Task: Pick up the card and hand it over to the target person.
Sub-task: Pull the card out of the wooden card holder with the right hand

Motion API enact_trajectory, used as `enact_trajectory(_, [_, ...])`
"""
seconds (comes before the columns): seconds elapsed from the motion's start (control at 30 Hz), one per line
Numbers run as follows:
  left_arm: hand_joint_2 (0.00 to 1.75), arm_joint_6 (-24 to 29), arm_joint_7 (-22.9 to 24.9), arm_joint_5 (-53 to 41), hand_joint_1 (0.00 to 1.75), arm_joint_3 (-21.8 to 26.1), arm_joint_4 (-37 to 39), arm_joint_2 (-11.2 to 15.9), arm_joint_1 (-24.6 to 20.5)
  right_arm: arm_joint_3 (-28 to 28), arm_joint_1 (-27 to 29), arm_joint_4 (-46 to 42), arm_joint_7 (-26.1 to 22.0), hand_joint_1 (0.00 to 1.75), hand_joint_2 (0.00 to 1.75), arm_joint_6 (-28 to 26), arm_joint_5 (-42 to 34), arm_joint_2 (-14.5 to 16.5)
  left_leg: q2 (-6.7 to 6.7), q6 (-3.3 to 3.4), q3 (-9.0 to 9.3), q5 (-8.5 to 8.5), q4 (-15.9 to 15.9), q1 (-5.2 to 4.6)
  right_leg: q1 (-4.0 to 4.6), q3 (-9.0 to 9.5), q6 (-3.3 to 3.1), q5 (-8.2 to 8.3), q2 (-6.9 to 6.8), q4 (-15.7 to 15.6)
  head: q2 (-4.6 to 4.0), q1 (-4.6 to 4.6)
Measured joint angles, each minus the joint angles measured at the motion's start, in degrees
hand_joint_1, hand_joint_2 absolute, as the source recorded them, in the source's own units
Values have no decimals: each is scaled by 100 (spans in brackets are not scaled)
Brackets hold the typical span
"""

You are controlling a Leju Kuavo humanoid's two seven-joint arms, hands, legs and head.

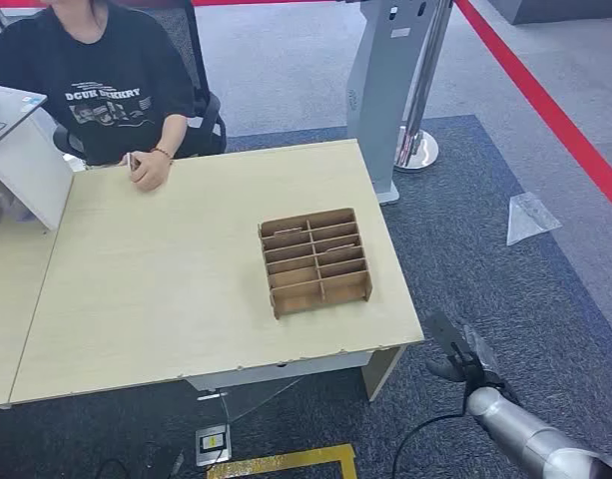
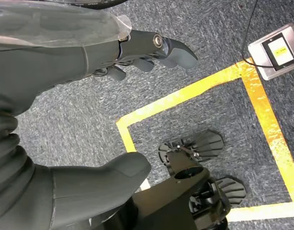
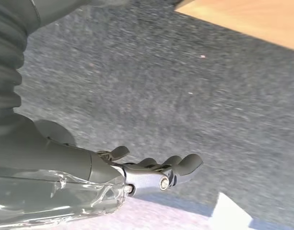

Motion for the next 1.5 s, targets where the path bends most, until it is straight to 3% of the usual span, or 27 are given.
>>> enact_trajectory(0.27, [175, -33, 1, -88, 0, -86, -9, -34, -28, 329, -78, -201, -232, 0, 175, 182, -20, 280, 5, -2, -2, -2, 2, -1, -1, -3, -1, -2, 5, 5, 0, 0])
enact_trajectory(0.37, [175, -17, -6, -74, 0, -67, -6, -34, -27, 435, -187, -95, -99, 0, 175, 443, 104, 203, 17, -3, -18, -4, 6, -5, -5, -22, -2, -2, 13, 18, 0, 0])
enact_trajectory(0.53, [175, 45, -94, 22, 0, 51, -2, 1, 14, 272, -317, 18, 543, 0, 175, 981, 952, -154, 29, -6, -57, -8, 14, -11, -13, -73, -5, -6, 22, 46, 0, 0])
enact_trajectory(0.63, [175, 59, -140, 103, 0, 142, -3, 15, 39, 148, -341, 103, 780, 0, 175, 1514, 1252, -380, 49, -9, -72, -7, 19, -8, -22, -97, -12, 1, 44, 55, 0, 0])
enact_trajectory(0.73, [175, 77, -254, 259, 0, 317, -3, 21, 55, 304, -392, 675, 948, 0, 175, 2517, 1507, -549, 37, -7, -57, 7, 11, -5, -23, -84, -13, 5, 31, 47, 0, 0])
enact_trajectory(0.8, [175, 78, -351, 387, 0, 458, -1, 19, 57, 468, -383, 1390, 815, 0, 175, 2957, 1409, -514, 12, -10, -43, 16, 8, 0, -17, -65, -13, 3, 4, 37, 0, 0])
enact_trajectory(0.87, [175, 79, -421, 440, 0, 519, 2, 20, 51, 702, -346, 2067, 601, 0, 175, 3015, 1414, -503, 5, -14, -37, 20, 6, 1, -14, -54, -13, 3, -4, 32, 0, 0])
enact_trajectory(1.0, [175, 112, -489, 483, 0, 575, 0, 43, 70, 835, -307, 3099, 245, 0, 175, 2634, 1169, -352, 4, -18, -25, 20, 1, 4, -11, -38, -14, 5, -3, 23, 0, 0])
enact_trajectory(1.1, [175, 122, -429, 446, 0, 538, 4, 57, 76, 790, -279, 3088, 78, 0, 175, 2241, 1055, -272, 0, -18, -16, 19, -2, 4, -8, -26, -12, 5, -7, 14, 0, 0])
enact_trajectory(1.27, [175, 152, -304, 341, 0, 431, -8, 60, 80, 848, -170, 1931, 152, 0, 175, 1705, 1106, -61, 10, -18, -18, 16, -1, -1, -7, -31, -14, 6, 2, 17, 0, 0])
enact_trajectory(1.5, [175, 184, -228, 194, 0, 282, -11, 18, 90, 1343, -195, 734, 74, 0, 175, 1121, 1250, 572, 40, -24, -19, 15, -5, 1, -9, -42, -20, 12, 29, 23, 0, 0])
